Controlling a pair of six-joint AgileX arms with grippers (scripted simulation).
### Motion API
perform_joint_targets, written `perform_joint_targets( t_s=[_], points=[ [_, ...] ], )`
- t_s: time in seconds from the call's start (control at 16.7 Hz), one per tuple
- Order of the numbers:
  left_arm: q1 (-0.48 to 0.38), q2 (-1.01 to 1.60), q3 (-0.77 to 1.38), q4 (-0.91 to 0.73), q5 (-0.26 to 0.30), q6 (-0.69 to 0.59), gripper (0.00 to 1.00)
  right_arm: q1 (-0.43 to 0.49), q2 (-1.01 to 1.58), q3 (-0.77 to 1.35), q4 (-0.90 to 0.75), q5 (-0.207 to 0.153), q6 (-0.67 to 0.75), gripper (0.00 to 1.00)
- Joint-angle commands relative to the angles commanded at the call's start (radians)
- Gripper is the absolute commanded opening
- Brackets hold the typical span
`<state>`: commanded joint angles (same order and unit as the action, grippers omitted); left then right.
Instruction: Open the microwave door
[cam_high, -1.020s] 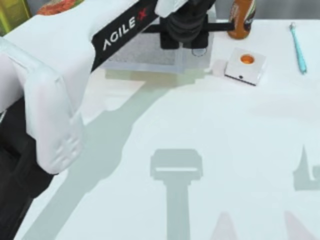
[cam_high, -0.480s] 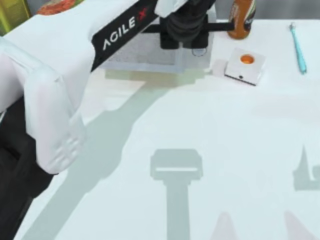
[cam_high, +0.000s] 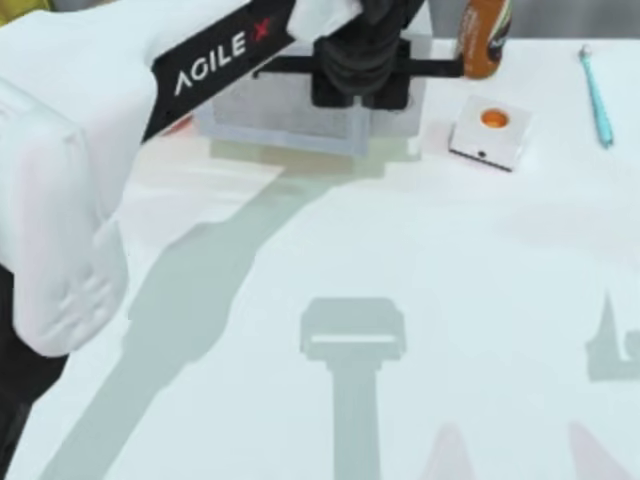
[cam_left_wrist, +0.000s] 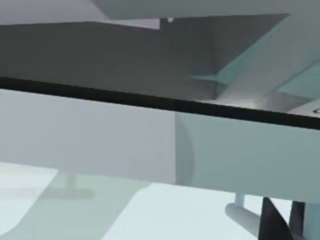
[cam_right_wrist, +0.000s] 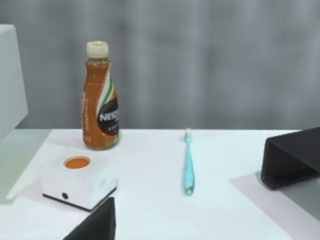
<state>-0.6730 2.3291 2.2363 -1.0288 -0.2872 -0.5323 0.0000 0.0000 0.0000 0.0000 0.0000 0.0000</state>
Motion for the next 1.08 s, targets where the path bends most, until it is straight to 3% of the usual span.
perform_joint_targets(
  t_s=[1.08],
  points=[
    [0.0, -0.011, -0.017, 0.01, 0.003, 0.007, 0.0, 0.0, 0.0, 0.0, 0.0, 0.0, 0.0, 1.0]
  ],
)
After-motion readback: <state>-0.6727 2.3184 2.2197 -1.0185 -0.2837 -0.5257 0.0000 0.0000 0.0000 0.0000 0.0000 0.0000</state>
